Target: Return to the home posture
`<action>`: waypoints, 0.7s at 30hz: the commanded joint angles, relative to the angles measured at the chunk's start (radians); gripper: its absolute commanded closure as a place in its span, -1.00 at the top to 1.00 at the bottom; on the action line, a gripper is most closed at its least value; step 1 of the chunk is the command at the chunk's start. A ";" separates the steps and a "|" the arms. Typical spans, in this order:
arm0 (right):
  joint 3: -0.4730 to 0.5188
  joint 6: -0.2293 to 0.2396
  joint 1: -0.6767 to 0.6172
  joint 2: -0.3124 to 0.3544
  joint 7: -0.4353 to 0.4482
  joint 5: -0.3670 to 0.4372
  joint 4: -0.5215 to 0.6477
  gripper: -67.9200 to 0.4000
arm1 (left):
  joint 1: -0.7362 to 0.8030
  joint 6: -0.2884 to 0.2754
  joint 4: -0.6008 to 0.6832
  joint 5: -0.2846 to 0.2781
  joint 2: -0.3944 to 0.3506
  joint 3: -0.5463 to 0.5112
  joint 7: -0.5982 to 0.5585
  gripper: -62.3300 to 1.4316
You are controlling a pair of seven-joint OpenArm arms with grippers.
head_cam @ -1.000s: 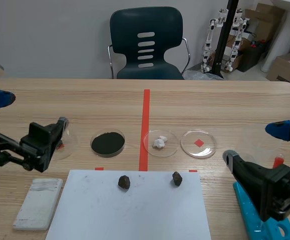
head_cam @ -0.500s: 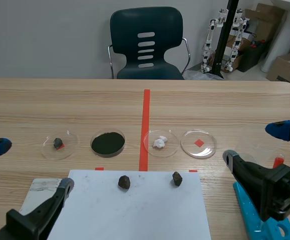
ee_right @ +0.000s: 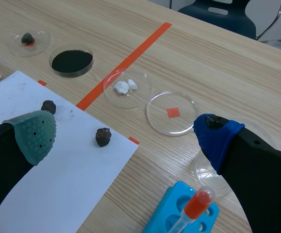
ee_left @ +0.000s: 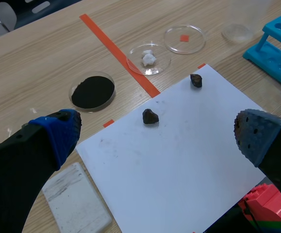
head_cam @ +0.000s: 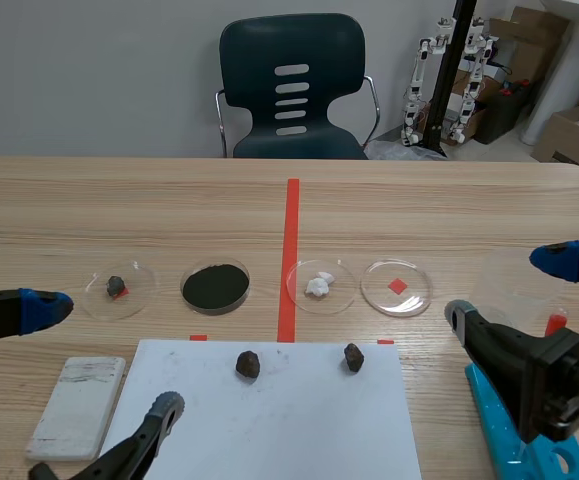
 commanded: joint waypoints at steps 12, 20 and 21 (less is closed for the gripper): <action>0.008 0.001 0.001 0.003 0.018 0.010 0.020 0.74 | -0.006 0.005 0.004 -0.003 0.000 0.006 -0.021 1.00; 0.008 0.001 0.001 0.003 0.018 0.010 0.020 0.74 | -0.008 0.006 0.004 0.004 0.000 0.005 -0.021 1.00; 0.008 0.001 0.001 0.003 0.018 0.010 0.020 0.74 | -0.008 0.008 0.004 0.007 0.000 0.005 -0.021 1.00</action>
